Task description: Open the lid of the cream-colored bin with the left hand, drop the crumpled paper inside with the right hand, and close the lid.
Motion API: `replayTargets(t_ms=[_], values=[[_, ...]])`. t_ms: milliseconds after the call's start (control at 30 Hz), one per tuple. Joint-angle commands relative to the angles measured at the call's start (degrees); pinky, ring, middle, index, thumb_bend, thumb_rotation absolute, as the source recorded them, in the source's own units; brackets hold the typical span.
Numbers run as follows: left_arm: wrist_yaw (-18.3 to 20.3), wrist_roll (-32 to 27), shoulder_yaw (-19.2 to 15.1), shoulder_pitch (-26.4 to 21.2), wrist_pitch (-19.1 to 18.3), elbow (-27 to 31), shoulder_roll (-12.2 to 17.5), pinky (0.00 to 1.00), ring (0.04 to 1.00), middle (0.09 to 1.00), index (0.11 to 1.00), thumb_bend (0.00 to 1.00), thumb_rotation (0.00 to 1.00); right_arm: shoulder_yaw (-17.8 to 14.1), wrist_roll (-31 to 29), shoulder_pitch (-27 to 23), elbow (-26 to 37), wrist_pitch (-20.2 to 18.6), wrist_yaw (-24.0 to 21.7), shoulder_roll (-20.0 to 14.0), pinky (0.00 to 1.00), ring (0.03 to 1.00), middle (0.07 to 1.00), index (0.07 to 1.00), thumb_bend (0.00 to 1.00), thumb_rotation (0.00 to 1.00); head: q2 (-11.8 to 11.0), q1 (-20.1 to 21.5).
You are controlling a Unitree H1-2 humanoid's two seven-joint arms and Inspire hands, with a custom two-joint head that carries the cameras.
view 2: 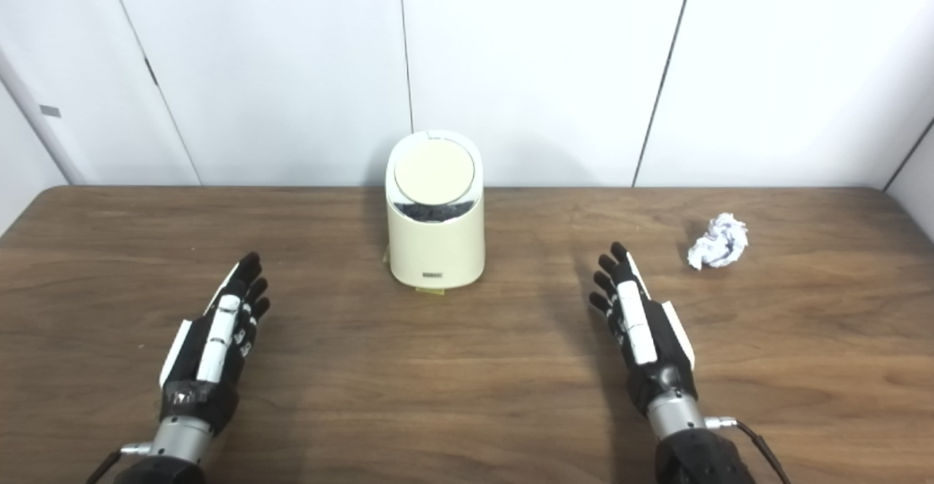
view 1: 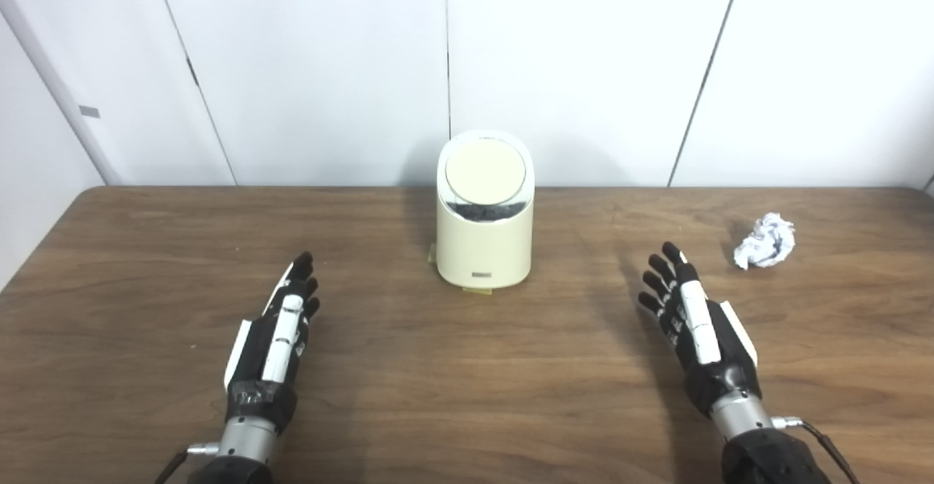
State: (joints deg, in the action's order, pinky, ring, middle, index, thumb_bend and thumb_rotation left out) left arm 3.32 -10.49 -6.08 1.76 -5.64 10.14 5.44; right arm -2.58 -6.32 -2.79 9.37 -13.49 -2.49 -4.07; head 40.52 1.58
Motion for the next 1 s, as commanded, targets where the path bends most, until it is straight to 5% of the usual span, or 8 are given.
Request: replayTargets(t_ms=[0, 467, 600, 700, 967], values=[[0.49, -0.28, -0.03, -1.63, 0.85, 1.54, 0.50, 1.00, 1.000, 1.000, 1.000, 0.41, 0.81, -0.14, -0.33, -1.70, 2.17, 0.70, -0.38, -0.24, 0.91, 0.949, 0.967, 0.993, 0.60, 0.94, 0.11, -0.02], [0.40, 0.22, 0.15, -1.62, 0.59, 1.90, 0.68, 1.00, 1.000, 1.000, 1.000, 0.41, 0.82, -0.18, -0.43, -1.78, 2.14, 0.58, -0.37, -0.19, 0.91, 0.956, 0.967, 0.990, 0.62, 0.93, 0.11, 0.22], [0.27, 0.86, 0.33, -1.68, 0.30, 3.22, 1.06, 1.00, 1.000, 1.000, 1.000, 0.44, 0.70, -0.28, -0.34, -1.72, 2.26, 0.49, -0.35, -0.41, 0.91, 0.954, 0.966, 0.993, 0.62, 0.93, -0.42, -0.53], [-0.52, 1.19, 0.17, -2.06, -0.33, 4.88, 0.94, 1.00, 1.000, 0.994, 1.000, 0.56, 0.58, -0.54, -0.68, -1.53, 2.16, 0.54, -0.64, -0.80, 0.91, 0.954, 0.969, 0.994, 0.61, 0.94, -0.99, -0.84], [-3.18, 6.73, 0.63, -7.21, -6.44, 10.96, 0.90, 1.00, 0.981, 0.955, 0.974, 0.72, 0.41, -1.98, -3.15, -0.99, 1.34, 1.09, -2.01, -1.89, 0.93, 0.969, 0.979, 1.000, 0.61, 0.92, -1.73, -1.77]])
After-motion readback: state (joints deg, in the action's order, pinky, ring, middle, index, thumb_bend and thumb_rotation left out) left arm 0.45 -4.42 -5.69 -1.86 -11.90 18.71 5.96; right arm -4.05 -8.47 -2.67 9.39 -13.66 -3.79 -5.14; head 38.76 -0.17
